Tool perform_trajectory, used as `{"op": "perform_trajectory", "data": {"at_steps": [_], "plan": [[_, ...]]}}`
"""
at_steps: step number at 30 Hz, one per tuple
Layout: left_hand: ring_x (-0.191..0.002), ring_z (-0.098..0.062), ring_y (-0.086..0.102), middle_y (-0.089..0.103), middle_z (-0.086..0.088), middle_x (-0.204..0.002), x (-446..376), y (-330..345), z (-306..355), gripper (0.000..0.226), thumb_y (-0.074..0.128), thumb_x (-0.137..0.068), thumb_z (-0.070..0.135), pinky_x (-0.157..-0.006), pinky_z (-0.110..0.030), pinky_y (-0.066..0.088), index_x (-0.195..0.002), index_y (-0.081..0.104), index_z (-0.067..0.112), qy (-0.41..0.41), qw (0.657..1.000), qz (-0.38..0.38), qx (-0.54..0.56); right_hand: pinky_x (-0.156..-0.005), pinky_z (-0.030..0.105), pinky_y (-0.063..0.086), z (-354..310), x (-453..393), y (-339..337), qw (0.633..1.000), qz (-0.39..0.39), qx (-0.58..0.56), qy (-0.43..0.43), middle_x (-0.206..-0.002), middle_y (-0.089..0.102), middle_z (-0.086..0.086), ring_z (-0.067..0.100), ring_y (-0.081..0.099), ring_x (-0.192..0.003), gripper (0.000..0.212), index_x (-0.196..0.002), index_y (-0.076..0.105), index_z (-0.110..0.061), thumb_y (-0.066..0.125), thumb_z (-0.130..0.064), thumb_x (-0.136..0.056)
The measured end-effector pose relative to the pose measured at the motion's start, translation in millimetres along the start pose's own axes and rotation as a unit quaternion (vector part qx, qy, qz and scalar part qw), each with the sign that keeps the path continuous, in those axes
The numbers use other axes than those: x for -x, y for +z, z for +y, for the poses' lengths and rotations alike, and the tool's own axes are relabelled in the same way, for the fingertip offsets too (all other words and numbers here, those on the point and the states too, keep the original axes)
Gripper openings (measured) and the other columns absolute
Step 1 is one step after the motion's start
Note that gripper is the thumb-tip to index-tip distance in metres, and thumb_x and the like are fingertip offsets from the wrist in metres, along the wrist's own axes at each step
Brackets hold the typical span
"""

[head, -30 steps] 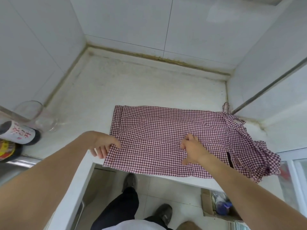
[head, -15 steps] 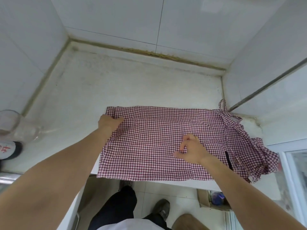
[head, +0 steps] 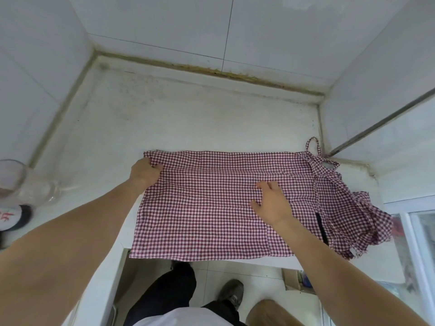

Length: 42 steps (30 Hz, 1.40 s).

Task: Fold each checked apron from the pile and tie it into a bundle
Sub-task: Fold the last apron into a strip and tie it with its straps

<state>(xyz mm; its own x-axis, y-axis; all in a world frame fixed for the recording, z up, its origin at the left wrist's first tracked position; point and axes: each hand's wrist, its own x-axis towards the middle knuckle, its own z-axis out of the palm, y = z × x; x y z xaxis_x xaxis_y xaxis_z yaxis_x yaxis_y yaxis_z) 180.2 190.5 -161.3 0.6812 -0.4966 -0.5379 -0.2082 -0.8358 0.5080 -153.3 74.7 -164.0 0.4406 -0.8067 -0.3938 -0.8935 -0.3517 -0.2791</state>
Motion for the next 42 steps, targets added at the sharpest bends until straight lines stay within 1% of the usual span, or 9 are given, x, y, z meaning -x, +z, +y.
{"op": "perform_trajectory", "data": {"at_steps": [6, 11, 17, 22, 25, 29, 33, 37, 42], "plan": [[-0.118, -0.037, 0.055, 0.057, -0.019, -0.134, -12, 0, -1, 0.042, 0.055, -0.098, 0.027, -0.097, -0.041, 0.047, -0.133, 0.054, 0.003, 0.019, 0.998, 0.014, -0.064, -0.107, 0.05, 0.042, -7, -9, -11, 0.996, -0.009, 0.084, 0.042, -0.14, 0.035, 0.011, 0.03, 0.038, -0.13, 0.089, -0.145, 0.035, -0.023, 0.083, -0.046, -0.072], [-0.128, -0.038, 0.034, 0.041, -0.023, -0.136, -13, -1, 9, 0.034, 0.058, -0.096, 0.026, -0.105, -0.05, 0.038, -0.125, 0.057, 0.008, -0.062, 0.988, 0.107, -0.097, -0.111, 0.052, 0.036, -13, -4, 2, 0.999, -0.035, 0.02, -0.016, -0.145, 0.032, 0.004, 0.025, 0.031, -0.136, 0.087, -0.142, 0.044, -0.026, 0.086, -0.044, -0.068], [-0.107, -0.031, 0.065, 0.065, -0.016, -0.122, -18, -14, 8, 0.051, 0.081, -0.081, 0.019, -0.097, -0.038, 0.053, -0.124, 0.062, -0.002, -0.109, 0.966, -0.004, 0.234, -0.106, 0.05, 0.042, -17, -12, -9, 0.995, -0.085, 0.035, 0.025, -0.139, 0.032, 0.002, 0.024, 0.03, -0.13, 0.086, -0.133, 0.047, -0.025, 0.091, -0.039, -0.061], [-0.1, -0.022, 0.064, 0.068, -0.009, -0.112, 3, -27, 26, 0.038, 0.083, -0.079, 0.016, -0.093, -0.03, 0.051, -0.111, 0.07, 0.001, 0.007, 0.953, 0.065, 0.297, -0.11, 0.046, 0.04, -30, -26, -25, 0.98, -0.172, 0.073, 0.064, -0.147, 0.03, 0.006, 0.027, 0.033, -0.135, 0.089, -0.141, 0.044, -0.019, 0.089, -0.038, -0.067], [-0.097, -0.02, 0.066, 0.069, -0.004, -0.1, 17, -37, 42, 0.018, 0.081, -0.08, 0.011, -0.096, -0.034, 0.054, -0.095, 0.071, 0.011, 0.092, 0.952, 0.073, 0.283, -0.1, 0.033, 0.046, -53, -39, -48, 0.971, -0.213, 0.105, 0.04, -0.14, 0.051, 0.009, 0.026, 0.053, -0.124, 0.075, -0.14, 0.05, -0.009, 0.073, -0.052, -0.082], [-0.099, -0.018, 0.068, 0.071, -0.001, -0.104, 40, -54, 69, 0.027, 0.075, -0.081, -0.002, -0.095, -0.032, 0.053, -0.093, 0.07, 0.022, 0.167, 0.948, -0.002, 0.27, -0.09, 0.024, 0.044, -107, -42, -91, 0.992, -0.053, -0.038, -0.109, -0.121, 0.064, 0.006, 0.022, 0.06, -0.111, 0.035, -0.122, 0.063, -0.012, 0.063, -0.034, -0.094], [-0.088, -0.016, 0.069, 0.074, 0.0, -0.098, 71, -64, 95, 0.029, 0.072, -0.08, -0.006, -0.087, -0.03, 0.055, -0.09, 0.07, 0.022, 0.237, 0.945, -0.02, 0.224, -0.099, 0.021, 0.034, -152, -37, -121, 0.952, 0.019, -0.164, -0.259, -0.128, 0.056, 0.001, 0.013, 0.051, -0.118, 0.039, -0.128, 0.058, -0.021, 0.069, -0.027, -0.091], [-0.081, -0.011, 0.07, 0.074, 0.001, -0.089, 100, -67, 111, 0.012, 0.08, -0.081, 0.011, -0.079, -0.024, 0.055, -0.089, 0.072, 0.016, 0.296, 0.929, 0.004, 0.224, -0.097, 0.029, 0.047, -167, -31, -136, 0.929, 0.058, -0.225, -0.288, -0.112, 0.068, -0.004, 0.01, 0.061, -0.107, 0.025, -0.108, 0.066, -0.018, 0.074, -0.03, -0.087], [-0.07, -0.003, 0.065, 0.072, 0.003, -0.081, 128, -68, 123, 0.013, 0.081, -0.082, 0.019, -0.068, -0.016, 0.05, -0.081, 0.068, 0.02, 0.351, 0.909, 0.091, 0.205, -0.075, 0.035, 0.056, -164, -10, -150, 0.901, 0.083, -0.313, -0.288, -0.084, 0.071, 0.002, 0.017, 0.067, -0.077, 0.021, -0.085, 0.065, -0.014, 0.083, -0.021, -0.078]]}}
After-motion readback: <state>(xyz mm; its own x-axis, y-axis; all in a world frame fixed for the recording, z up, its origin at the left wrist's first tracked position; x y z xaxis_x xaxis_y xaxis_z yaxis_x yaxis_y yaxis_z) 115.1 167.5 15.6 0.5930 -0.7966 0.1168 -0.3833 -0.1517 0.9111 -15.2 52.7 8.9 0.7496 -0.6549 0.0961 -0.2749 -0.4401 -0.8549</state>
